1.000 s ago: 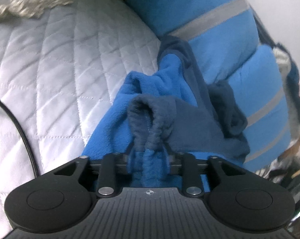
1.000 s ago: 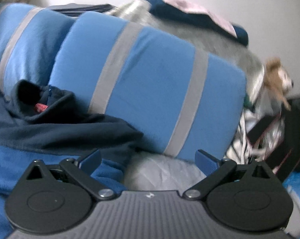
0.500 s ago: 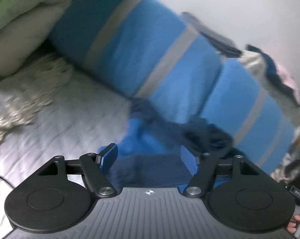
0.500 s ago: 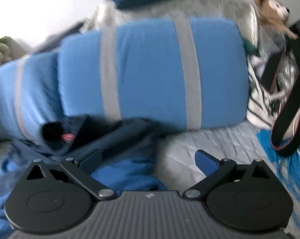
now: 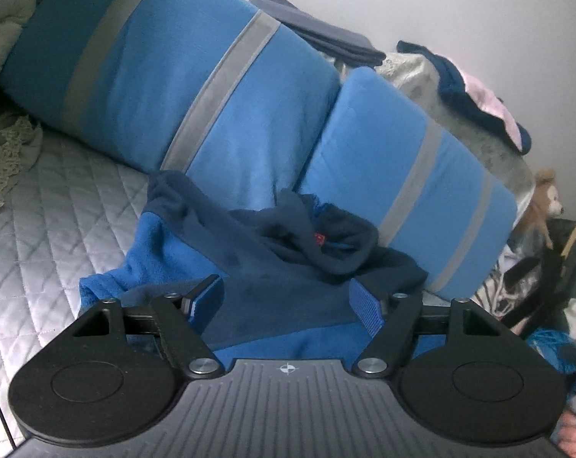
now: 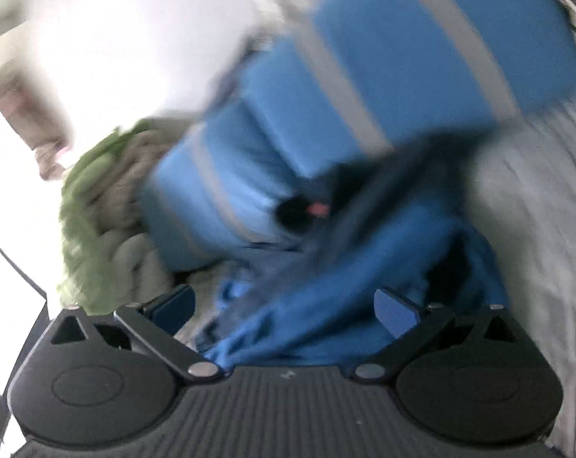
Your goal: Fold clothes
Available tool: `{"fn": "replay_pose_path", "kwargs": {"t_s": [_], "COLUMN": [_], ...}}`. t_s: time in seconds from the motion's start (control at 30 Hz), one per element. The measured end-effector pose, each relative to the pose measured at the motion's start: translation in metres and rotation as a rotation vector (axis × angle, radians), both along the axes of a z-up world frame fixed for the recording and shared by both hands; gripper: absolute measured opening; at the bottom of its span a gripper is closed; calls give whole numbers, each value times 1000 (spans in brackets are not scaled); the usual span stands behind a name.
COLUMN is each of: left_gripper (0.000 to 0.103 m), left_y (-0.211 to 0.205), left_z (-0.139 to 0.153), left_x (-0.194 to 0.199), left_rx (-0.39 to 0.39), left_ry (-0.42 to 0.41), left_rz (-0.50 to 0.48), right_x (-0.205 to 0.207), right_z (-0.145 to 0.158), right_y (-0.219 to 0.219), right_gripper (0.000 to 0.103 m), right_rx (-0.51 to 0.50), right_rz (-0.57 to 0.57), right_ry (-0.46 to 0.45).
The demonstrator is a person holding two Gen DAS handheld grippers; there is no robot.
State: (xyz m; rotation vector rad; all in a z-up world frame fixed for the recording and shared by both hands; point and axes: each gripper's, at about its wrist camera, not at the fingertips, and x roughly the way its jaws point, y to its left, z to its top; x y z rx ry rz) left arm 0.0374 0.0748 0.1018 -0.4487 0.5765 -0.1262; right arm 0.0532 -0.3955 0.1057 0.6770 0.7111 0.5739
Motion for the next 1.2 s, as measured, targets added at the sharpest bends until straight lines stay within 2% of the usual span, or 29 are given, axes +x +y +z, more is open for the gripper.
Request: {"fn": "replay_pose_path", "kwargs": {"t_s": [0.17, 0.3, 0.4, 0.43, 0.5, 0.57, 0.63, 0.67, 0.7, 0.8, 0.83, 0.9, 0.93, 0.97, 1.07, 1.2], "left_gripper": [72, 72, 72, 72, 72, 72, 72, 72, 72, 72, 72, 72, 72, 72, 72, 72], "left_y": [2, 6, 7, 7, 7, 6, 6, 6, 6, 6, 6, 5, 5, 5, 5, 7], "left_z": [-7, -12, -15, -16, -17, -17, -18, -18, -19, -21, -21, -22, -23, -24, -26, -31], "left_x": [4, 7, 10, 11, 13, 14, 15, 16, 17, 19, 19, 20, 20, 20, 20, 21], "left_rx": [8, 2, -5, -7, -8, -5, -6, -8, -8, -10, -13, -13, -10, -6, -1, -11], "left_ry": [25, 53, 68, 72, 77, 80, 85, 87, 90, 102, 106, 108, 109, 110, 119, 144], "left_rz": [13, 22, 23, 22, 18, 11, 8, 8, 7, 7, 6, 1, 1, 0, 4, 13], "right_x": [36, 53, 60, 62, 65, 66, 65, 64, 66, 72, 74, 78, 79, 80, 73, 61], "right_z": [-63, -90, -100, -100, -95, -78, -64, -57, -59, -66, -68, -72, -74, -76, -78, -82], "right_y": [-16, -12, 0, 4, 10, 19, 29, 33, 35, 39, 40, 43, 44, 46, 37, 36], "right_gripper": [103, 102, 98, 98, 93, 92, 93, 92, 91, 68, 56, 42, 22, 9, 7, 6], "right_rx": [107, 196, 242, 223, 122, -38, -157, -210, -219, -247, -256, -274, -284, -294, -267, -296], "right_rz": [-118, -109, -101, -103, -133, -145, -110, -94, -85, -59, -50, -33, -26, -37, -61, -56], "right_ry": [268, 358, 407, 416, 413, 331, 222, 173, 171, 166, 165, 161, 161, 168, 214, 253]}}
